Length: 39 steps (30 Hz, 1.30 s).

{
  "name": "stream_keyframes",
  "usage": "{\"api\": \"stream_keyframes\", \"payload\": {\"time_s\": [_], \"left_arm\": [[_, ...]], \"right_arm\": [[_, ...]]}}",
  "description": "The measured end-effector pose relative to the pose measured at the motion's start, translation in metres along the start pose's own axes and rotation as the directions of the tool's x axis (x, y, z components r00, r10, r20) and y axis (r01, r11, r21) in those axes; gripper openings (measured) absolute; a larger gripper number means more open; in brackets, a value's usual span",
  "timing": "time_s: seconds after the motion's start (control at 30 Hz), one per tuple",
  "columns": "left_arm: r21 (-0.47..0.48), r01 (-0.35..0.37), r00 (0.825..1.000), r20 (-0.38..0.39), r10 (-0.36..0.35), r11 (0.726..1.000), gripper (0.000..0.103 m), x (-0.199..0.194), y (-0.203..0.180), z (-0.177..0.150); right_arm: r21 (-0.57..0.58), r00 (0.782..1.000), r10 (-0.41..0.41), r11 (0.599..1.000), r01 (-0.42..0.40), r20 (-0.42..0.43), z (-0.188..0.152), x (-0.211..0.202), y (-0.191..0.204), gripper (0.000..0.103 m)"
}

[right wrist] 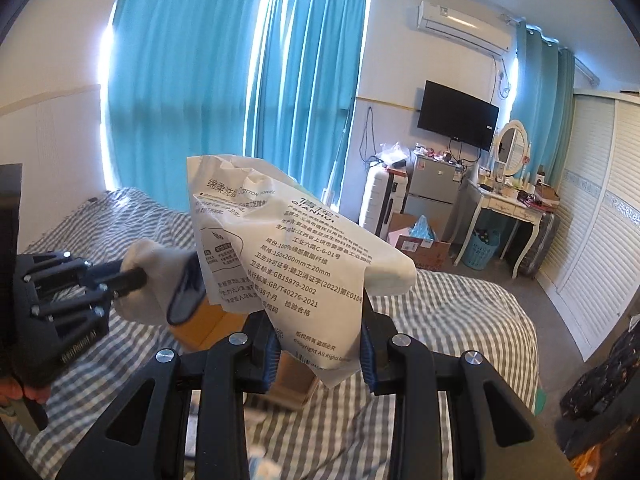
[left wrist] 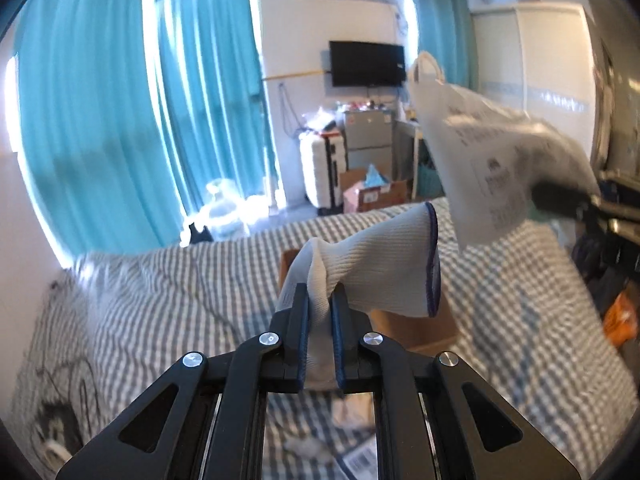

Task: Organize soft objects
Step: 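Grasp the white sock with the left gripper while the right carries the bag to the box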

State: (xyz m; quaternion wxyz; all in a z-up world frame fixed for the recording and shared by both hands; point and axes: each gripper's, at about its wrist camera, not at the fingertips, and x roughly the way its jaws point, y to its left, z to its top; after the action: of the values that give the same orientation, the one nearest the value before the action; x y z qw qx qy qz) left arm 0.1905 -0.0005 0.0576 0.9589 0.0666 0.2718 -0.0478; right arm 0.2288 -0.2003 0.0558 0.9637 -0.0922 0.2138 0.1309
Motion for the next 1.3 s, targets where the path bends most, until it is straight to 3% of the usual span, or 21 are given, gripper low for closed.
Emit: {"api": "stream_keyframes", "payload": {"time_s": [0.17, 0.33, 0.53, 0.63, 0.7, 0.9, 1.0, 1.03, 1.1, 1.13, 1.17, 1.3], "left_arm": [[0.008, 0.024, 0.999, -0.042, -0.023, 1.000, 0.010, 0.054, 0.001, 0.002], [-0.014, 0.049, 0.993, -0.105, -0.050, 0.999, 0.010, 0.111, 0.003, -0.013], [-0.024, 0.082, 0.988, -0.125, -0.085, 0.996, 0.023, 0.148, 0.002, -0.023], [-0.024, 0.066, 0.991, -0.114, -0.068, 0.998, 0.039, 0.156, 0.002, -0.023], [-0.018, 0.054, 0.994, -0.096, -0.056, 0.998, 0.059, 0.154, 0.004, -0.023], [-0.061, 0.077, 0.995, -0.055, -0.080, 0.995, 0.059, 0.138, 0.015, -0.016], [-0.053, 0.047, 0.998, -0.030, -0.048, 0.998, 0.059, 0.127, 0.019, -0.014], [-0.056, 0.044, 0.999, -0.028, -0.046, 0.997, 0.059, 0.126, 0.020, -0.014], [-0.067, 0.046, 0.998, -0.030, -0.048, 0.997, 0.059, 0.119, 0.025, -0.013], [-0.069, 0.044, 0.999, -0.028, -0.046, 0.997, 0.059, 0.116, 0.027, -0.012], [-0.069, 0.040, 0.999, -0.027, -0.042, 0.997, 0.059, 0.114, 0.028, -0.012], [-0.059, 0.024, 1.000, -0.017, -0.025, 0.998, 0.059, 0.093, 0.030, -0.013]], "right_arm": [[0.018, 0.999, 0.011, 1.000, -0.010, -0.053, 0.008, 0.060, -0.010, 0.031], [0.043, 0.991, 0.041, 0.998, -0.036, -0.125, -0.007, 0.125, -0.017, 0.031], [0.068, 0.980, 0.079, 0.995, -0.067, -0.185, -0.030, 0.184, -0.024, 0.031], [0.068, 0.976, 0.086, 0.995, -0.073, -0.200, -0.036, 0.200, -0.027, 0.031], [0.080, 0.975, 0.092, 0.994, -0.077, -0.203, -0.037, 0.208, -0.030, 0.031], [0.073, 0.966, 0.141, 0.989, -0.128, -0.217, -0.041, 0.224, -0.016, 0.033], [0.066, 0.966, 0.134, 0.990, -0.123, -0.221, -0.043, 0.229, -0.007, 0.036], [0.067, 0.966, 0.141, 0.989, -0.130, -0.217, -0.043, 0.229, -0.005, 0.038], [0.071, 0.971, 0.140, 0.989, -0.128, -0.194, -0.041, 0.224, -0.003, 0.057], [0.076, 0.975, 0.136, 0.989, -0.125, -0.177, -0.039, 0.221, -0.003, 0.084], [0.083, 0.980, 0.128, 0.990, -0.116, -0.151, -0.037, 0.214, -0.005, 0.098], [0.097, 0.991, 0.087, 0.992, -0.077, -0.100, -0.028, 0.180, -0.012, 0.098]]}}
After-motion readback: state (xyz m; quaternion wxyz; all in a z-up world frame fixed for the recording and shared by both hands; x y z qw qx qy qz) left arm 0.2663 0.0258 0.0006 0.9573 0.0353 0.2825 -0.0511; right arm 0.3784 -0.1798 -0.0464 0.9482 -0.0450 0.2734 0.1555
